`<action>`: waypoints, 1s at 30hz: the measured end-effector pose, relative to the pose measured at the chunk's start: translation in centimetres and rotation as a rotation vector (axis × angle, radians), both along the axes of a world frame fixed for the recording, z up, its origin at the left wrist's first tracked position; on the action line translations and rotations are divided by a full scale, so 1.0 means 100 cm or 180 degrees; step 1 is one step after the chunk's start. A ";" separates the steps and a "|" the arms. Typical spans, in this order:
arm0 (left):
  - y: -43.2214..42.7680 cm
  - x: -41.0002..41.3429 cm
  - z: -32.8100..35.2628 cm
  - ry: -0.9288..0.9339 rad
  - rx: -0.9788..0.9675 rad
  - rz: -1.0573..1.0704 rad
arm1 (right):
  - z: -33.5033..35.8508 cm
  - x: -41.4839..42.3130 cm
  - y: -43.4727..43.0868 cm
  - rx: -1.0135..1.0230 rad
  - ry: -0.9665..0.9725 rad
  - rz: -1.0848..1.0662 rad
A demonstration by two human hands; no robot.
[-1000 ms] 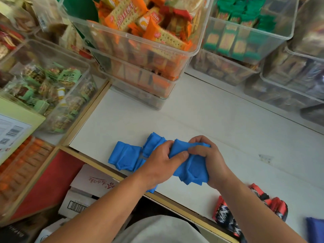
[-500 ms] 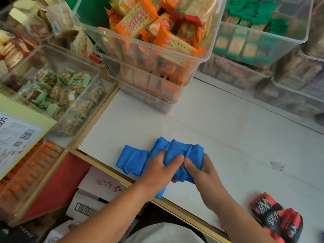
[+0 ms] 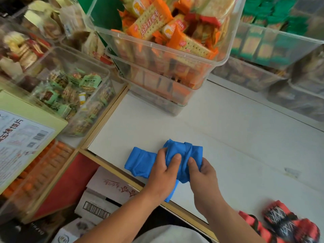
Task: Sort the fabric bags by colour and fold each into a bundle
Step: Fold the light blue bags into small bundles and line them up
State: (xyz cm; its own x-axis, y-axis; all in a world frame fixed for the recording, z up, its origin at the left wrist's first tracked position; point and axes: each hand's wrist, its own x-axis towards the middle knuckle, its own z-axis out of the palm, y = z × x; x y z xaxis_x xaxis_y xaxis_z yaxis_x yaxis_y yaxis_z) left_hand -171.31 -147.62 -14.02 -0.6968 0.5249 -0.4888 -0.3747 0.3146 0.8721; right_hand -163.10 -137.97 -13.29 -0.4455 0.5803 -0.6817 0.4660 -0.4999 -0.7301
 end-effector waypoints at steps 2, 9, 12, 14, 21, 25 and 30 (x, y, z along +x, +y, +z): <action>-0.002 -0.020 -0.002 0.0122 -0.0123 -0.0222 | -0.004 -0.002 -0.001 -0.0273 0.0157 0.0283; -0.016 -0.115 -0.050 0.1197 -0.0982 -0.0012 | -0.068 0.006 -0.009 0.2831 -0.0913 0.2823; -0.014 -0.134 -0.083 0.1097 -0.1357 -0.0383 | -0.098 -0.001 -0.016 0.2923 -0.1194 0.3695; -0.017 -0.139 -0.100 0.1250 -0.1698 -0.0711 | -0.110 0.001 -0.015 0.2954 -0.1328 0.4111; -0.038 -0.136 -0.105 0.2318 -0.1625 -0.1717 | -0.115 0.006 -0.001 0.2995 -0.1270 0.3880; -0.064 -0.123 -0.105 0.2735 -0.2054 -0.2577 | -0.115 0.005 -0.011 0.3088 -0.1105 0.3722; -0.080 -0.095 -0.123 0.2652 -0.2185 -0.2567 | -0.132 0.005 -0.016 0.3229 -0.1223 0.3778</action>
State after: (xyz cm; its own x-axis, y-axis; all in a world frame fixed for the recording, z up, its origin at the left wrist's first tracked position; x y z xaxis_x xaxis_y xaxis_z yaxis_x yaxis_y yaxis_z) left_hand -180.82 -155.63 -26.34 -0.5281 0.7481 -0.4018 0.6806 0.6558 0.3265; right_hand -162.60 -139.53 -26.50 -0.8526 0.3085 -0.4218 0.4438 0.8536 -0.2727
